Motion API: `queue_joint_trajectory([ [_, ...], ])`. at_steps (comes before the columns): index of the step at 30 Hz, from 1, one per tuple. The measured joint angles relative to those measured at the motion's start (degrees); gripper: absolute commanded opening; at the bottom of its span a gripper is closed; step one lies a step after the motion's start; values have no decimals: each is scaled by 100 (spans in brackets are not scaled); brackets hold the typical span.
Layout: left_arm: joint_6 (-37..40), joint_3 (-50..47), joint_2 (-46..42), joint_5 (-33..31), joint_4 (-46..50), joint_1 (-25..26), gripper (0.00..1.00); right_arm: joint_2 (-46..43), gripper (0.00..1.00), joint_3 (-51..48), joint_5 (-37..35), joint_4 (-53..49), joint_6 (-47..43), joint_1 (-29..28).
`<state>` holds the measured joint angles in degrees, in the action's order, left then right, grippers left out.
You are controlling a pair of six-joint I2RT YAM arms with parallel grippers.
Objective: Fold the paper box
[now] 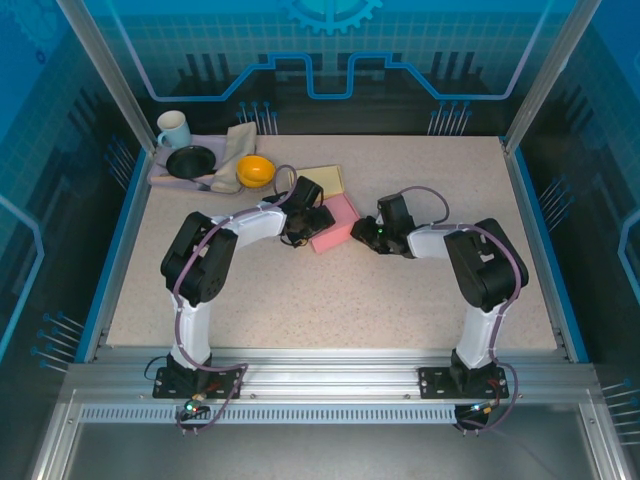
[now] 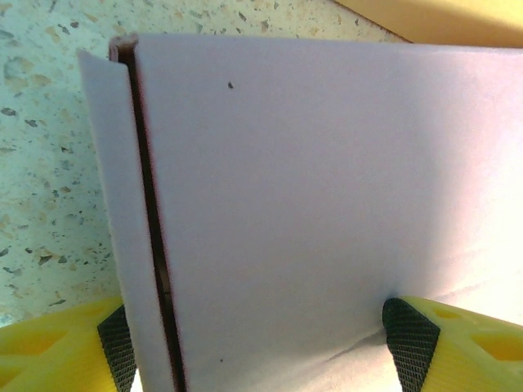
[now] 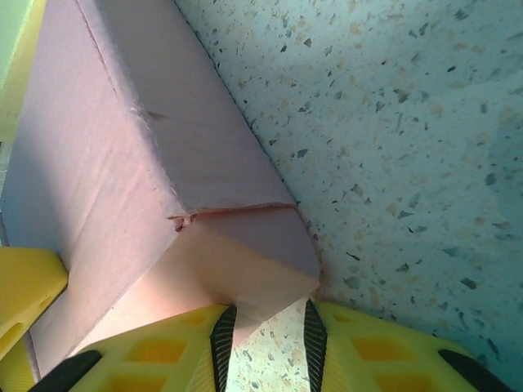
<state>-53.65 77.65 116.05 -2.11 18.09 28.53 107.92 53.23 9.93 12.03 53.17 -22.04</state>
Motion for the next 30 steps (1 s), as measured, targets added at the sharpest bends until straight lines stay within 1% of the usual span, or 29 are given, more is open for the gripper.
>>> queue_joint_trajectory([
  [4, 0, 0, 0, 2, 0, 0, 80, -103, 33, -111, 127, -17, 0, 63],
  [9, 0, 0, 0, 0, 0, 2, 80, -299, 30, -192, 208, -313, 0, 85],
  [13, 0, 0, 0, 0, 0, 0, 80, -518, 22, -192, 251, -439, 2, 85],
  [17, 0, 0, 2, 0, 0, 0, 80, -621, 11, -186, 284, -490, 44, 83],
  [20, 0, 2, 4, 0, 0, 0, 80, -621, 7, -179, 323, -516, 120, 57],
  [25, 0, 2, 4, 0, 0, 0, 80, -503, 4, -81, 409, -444, 328, -133],
  [30, 0, 2, 4, 2, 0, 2, 80, 31, 3, 149, 498, -103, 697, -365],
])
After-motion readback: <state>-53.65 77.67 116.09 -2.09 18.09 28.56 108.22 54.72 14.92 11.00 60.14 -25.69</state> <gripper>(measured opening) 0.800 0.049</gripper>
